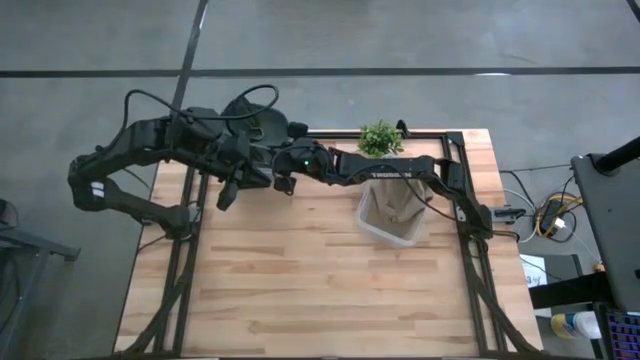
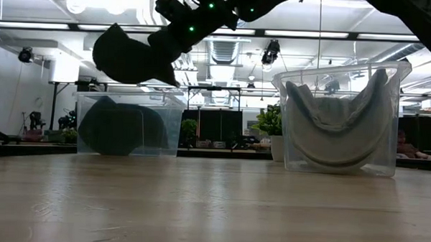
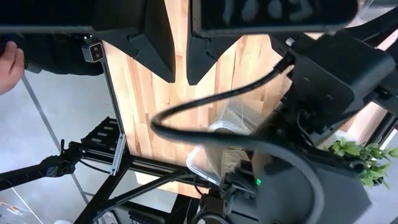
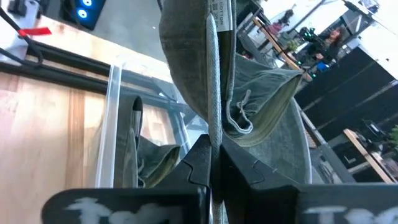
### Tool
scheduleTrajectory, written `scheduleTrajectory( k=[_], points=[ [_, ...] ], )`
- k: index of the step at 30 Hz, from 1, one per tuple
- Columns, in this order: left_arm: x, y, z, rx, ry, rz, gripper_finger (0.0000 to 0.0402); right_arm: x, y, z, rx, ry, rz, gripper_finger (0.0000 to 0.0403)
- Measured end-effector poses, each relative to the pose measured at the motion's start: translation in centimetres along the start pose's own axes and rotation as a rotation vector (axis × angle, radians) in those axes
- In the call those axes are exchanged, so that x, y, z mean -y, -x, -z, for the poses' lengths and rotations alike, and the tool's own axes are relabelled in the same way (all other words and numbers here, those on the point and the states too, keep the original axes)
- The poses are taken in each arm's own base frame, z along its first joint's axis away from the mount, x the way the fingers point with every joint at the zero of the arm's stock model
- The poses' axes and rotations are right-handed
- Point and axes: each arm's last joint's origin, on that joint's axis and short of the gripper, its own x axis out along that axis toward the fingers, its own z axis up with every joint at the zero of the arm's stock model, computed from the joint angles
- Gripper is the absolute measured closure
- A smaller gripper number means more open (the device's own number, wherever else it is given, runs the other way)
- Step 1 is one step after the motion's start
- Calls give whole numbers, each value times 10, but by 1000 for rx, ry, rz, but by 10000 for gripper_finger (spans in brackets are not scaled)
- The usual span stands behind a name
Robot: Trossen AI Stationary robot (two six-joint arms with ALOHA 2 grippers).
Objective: Pick & Place hat
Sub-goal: Put the blue cap into the left transparent bin, then return to Home Position
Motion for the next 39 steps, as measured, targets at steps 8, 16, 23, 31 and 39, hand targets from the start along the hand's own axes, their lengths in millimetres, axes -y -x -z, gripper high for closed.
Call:
scheduleTrajectory(
  k=[8, 16, 23, 31, 39],
  points=[
    [0, 0, 0, -1, -5, 0, 369, 2, -4, 10, -6, -51, -34, 308],
    [0, -1, 0, -2, -4, 0, 369, -8, -1, 11, -33, -129, -64, 197],
    [-3, -7, 3, -24, 15, -36, 369, -28, 21, -6, -163, -149, -182, 226],
    [-3, -29, 13, -41, -82, -80, 395, -63, 41, -9, -207, -178, -489, 390],
    [10, -22, 21, 72, -155, -54, 401, -70, 58, -1, -249, -168, -569, 395]
  ],
)
